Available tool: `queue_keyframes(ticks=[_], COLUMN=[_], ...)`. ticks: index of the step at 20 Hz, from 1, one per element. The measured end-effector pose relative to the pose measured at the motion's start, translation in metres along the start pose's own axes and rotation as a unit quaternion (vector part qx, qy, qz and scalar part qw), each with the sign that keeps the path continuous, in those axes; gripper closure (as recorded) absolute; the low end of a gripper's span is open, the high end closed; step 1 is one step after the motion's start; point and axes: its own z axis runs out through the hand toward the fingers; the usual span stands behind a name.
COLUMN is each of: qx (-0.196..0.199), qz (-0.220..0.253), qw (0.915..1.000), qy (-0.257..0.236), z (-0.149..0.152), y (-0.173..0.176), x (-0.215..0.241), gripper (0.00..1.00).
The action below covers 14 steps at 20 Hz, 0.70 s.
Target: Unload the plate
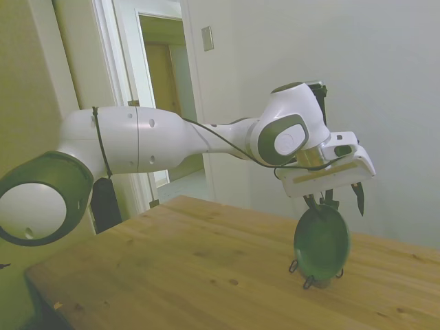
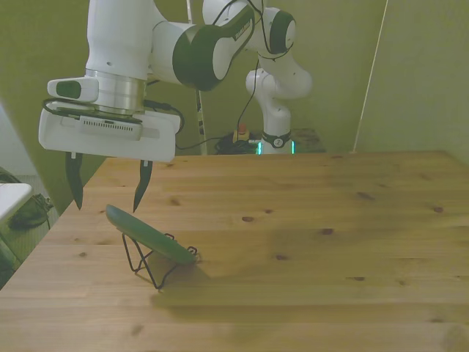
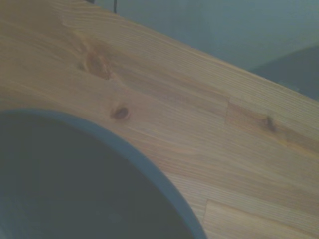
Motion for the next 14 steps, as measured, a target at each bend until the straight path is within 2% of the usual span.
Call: queue_keyframes(ticks=[7, 8, 14], qx=[-0.002, -0.002, 0.011], qz=[-0.025, -0.026, -0.023], qw=[0.9996, 0.9996, 0.9993], qy=[0.009, 0.010, 0.028], z=[0.004, 0.005, 0.018], y=[0.018, 0.021, 0.017], x=[0.007, 0.008, 0.010], gripper=[0.00, 1.00, 1.00])
